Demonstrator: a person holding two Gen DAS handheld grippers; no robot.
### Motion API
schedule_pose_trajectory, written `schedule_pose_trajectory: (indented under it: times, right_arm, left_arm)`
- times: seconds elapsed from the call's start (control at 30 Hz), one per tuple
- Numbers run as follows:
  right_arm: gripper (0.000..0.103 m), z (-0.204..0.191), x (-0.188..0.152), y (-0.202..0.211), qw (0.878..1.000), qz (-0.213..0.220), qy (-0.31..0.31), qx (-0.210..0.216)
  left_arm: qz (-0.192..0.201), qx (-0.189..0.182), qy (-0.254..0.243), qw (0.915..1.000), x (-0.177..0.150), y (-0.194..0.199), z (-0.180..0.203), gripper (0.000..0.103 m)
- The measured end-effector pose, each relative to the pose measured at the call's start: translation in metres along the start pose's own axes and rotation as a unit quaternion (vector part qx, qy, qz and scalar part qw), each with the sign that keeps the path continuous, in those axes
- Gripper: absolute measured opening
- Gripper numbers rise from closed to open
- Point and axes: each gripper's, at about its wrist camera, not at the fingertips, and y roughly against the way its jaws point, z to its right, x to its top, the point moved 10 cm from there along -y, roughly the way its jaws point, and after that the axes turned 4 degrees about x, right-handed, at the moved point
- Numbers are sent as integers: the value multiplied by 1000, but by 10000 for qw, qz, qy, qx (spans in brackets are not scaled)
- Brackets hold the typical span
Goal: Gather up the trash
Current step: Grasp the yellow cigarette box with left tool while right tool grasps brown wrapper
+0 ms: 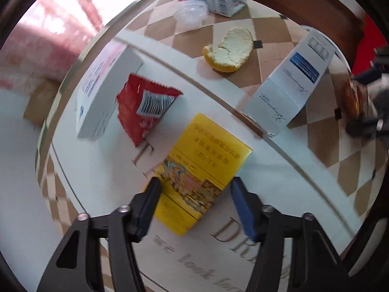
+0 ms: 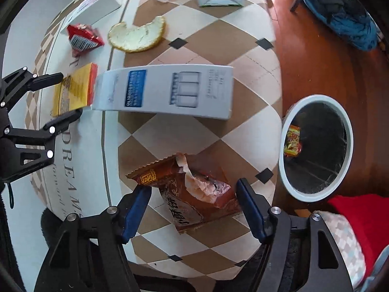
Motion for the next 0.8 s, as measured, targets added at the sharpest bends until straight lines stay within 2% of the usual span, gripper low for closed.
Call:
schedule_pose_trajectory:
  times: [0.07,0.13,0.2,0.3,0.37,0.43,0.47,0.57,0.63,0.73,0.77,0.8]
  right_arm:
    - [74,-4,-2,-2,9998,21,98,-168]
    - [73,1,-2,0,9996,61,101,-250]
    - [73,-7,-3,-3,9998,66,54,-171]
    - [73,-10,-9,-4,10000,53,34,-60]
    - [74,-10,-8,-3,10000,63,11,-64]
    - [74,-7,-7,-1,10000,60,-50,-57]
    - [74,-7,-5,0,10000,56,-58,-54]
    - [74,-7,0,4,9999,12,-116,-91]
    - [74,-5,0,3,9998,-31,-173,-59]
    - [74,0,3,1,9996,-72,-285,-19]
    - [74,2,3,0,9995,-90,-304,-2]
    - [74,3,4,-1,9994,-107,-317,15]
  left_arm:
    - [-84,-64,431,9990,-6,4,2,45]
    - [-167,-340,986,9944,-15,9,5,45]
    - [-78,-412,1312,9905,-21,16,4,45]
    - [250,68,894,9957,-15,25,-6,46]
    - [201,154,434,9987,-8,21,-7,47]
    - [11,162,3,9999,0,9,-5,58]
    - [10,81,-104,9999,4,7,-3,71]
    - [-278,-62,-403,9988,6,-9,-1,76]
    - [-251,-77,-558,9981,12,-13,-7,83]
    - [-297,-351,-470,9978,13,-17,-11,80]
    - [-274,-424,-413,9979,15,-19,-15,77]
    - [-234,-539,-355,9976,14,-19,-15,67]
